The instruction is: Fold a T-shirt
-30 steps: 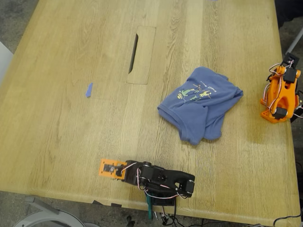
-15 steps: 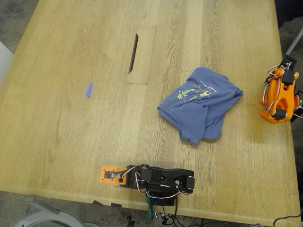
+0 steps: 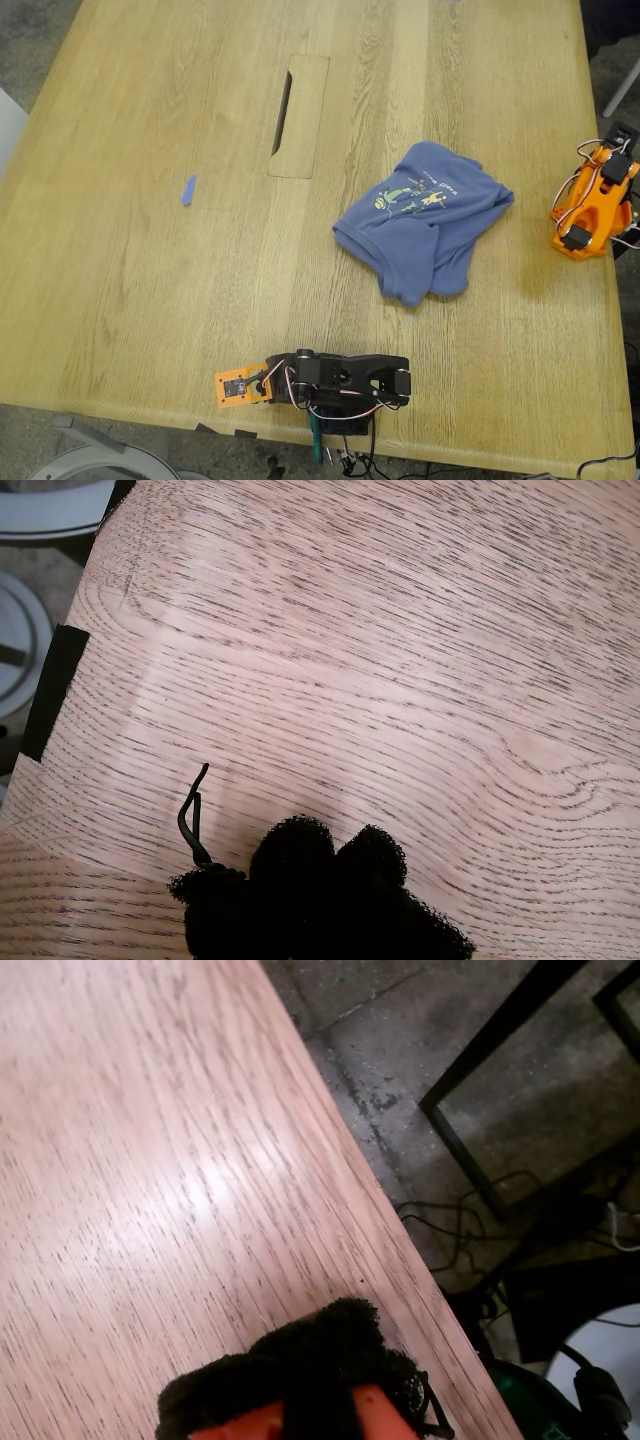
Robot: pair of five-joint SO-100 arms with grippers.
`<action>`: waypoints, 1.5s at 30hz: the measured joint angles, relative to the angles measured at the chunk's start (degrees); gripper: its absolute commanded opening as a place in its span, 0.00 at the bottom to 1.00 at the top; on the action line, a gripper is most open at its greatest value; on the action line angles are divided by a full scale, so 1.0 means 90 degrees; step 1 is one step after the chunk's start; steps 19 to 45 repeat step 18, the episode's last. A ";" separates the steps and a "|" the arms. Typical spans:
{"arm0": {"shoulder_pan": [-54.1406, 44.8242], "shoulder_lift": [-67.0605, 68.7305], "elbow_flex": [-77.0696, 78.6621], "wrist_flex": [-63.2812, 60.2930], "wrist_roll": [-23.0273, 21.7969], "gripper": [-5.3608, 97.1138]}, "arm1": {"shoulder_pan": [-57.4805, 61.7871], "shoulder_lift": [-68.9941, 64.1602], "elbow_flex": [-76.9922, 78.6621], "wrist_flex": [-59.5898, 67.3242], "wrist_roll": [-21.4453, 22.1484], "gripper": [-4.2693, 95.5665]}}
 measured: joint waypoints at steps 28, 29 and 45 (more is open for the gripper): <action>0.0068 0.0000 0.0000 0.0000 -0.0146 0.05 | 0.0010 0.0000 0.0000 0.0000 -0.0459 0.06; 0.0068 0.0000 0.0000 0.0000 -0.0146 0.05 | 0.0010 0.0000 0.0000 0.0000 -0.0459 0.06; 0.0068 0.0000 0.0000 0.0000 -0.0146 0.05 | 0.0010 0.0000 0.0000 0.0000 -0.0459 0.06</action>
